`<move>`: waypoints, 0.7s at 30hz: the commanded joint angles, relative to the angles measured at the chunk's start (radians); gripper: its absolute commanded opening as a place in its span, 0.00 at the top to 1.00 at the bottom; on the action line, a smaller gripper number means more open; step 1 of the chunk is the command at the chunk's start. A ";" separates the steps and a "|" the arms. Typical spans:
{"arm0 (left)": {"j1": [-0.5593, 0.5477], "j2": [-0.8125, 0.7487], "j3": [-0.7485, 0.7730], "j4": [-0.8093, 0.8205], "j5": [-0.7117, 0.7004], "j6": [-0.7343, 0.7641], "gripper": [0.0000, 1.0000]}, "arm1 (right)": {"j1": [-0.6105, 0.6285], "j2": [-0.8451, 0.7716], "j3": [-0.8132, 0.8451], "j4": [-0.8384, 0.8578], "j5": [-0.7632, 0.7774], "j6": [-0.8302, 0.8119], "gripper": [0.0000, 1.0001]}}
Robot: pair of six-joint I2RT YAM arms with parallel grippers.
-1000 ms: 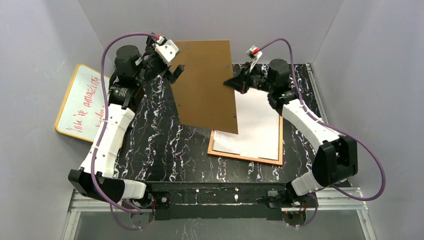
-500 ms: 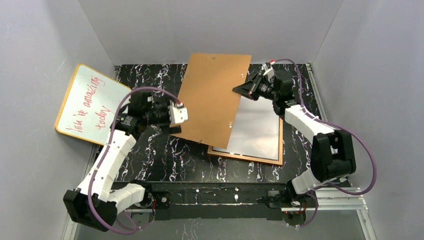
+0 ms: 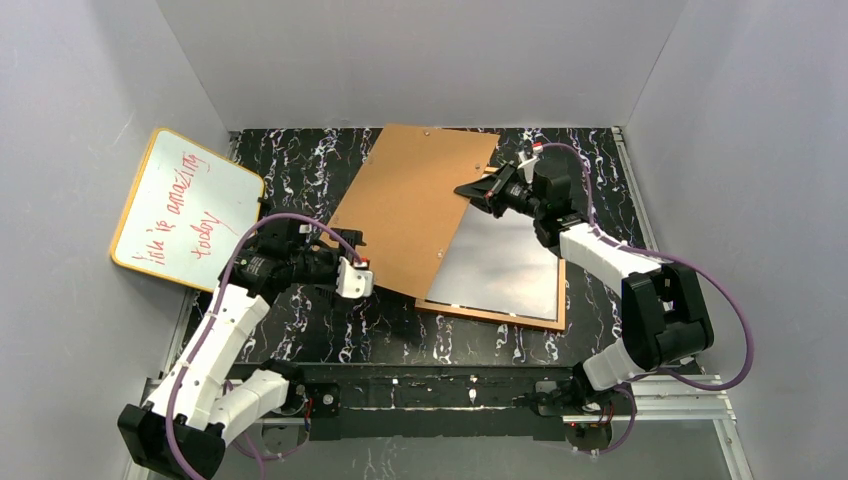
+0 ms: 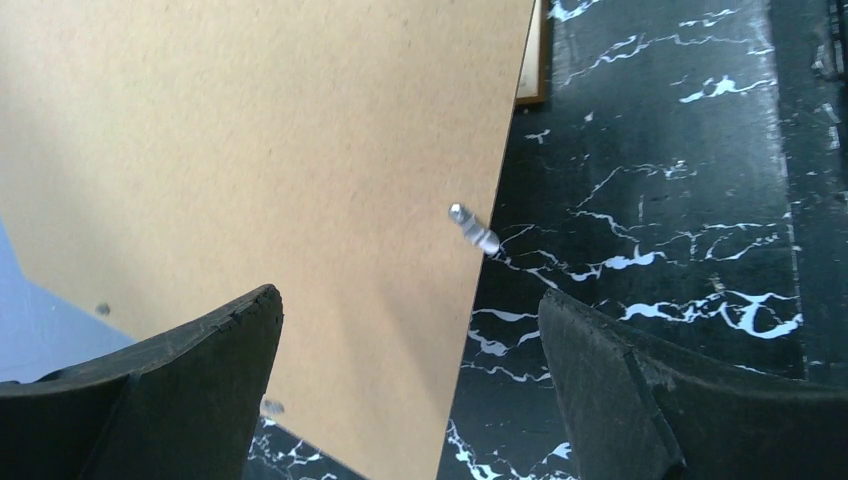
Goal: Put the photo into the frame
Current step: Turn over the photo frame item on the photo frame.
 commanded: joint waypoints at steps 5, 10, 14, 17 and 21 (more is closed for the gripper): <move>-0.058 0.033 0.004 -0.076 0.043 0.043 0.02 | 0.053 -0.049 0.007 0.159 0.022 0.071 0.99; -0.078 0.071 0.030 -0.062 0.061 -0.018 0.02 | 0.076 -0.057 -0.003 0.180 0.049 0.063 0.99; -0.117 0.086 0.057 -0.045 0.073 -0.130 0.02 | 0.085 -0.052 -0.001 0.189 0.055 0.050 0.99; -0.129 0.100 0.081 -0.031 0.080 -0.216 0.02 | 0.090 -0.049 -0.002 0.202 0.054 0.039 0.99; -0.131 0.111 0.099 -0.022 0.077 -0.282 0.02 | 0.091 -0.051 -0.001 0.220 0.039 0.028 0.99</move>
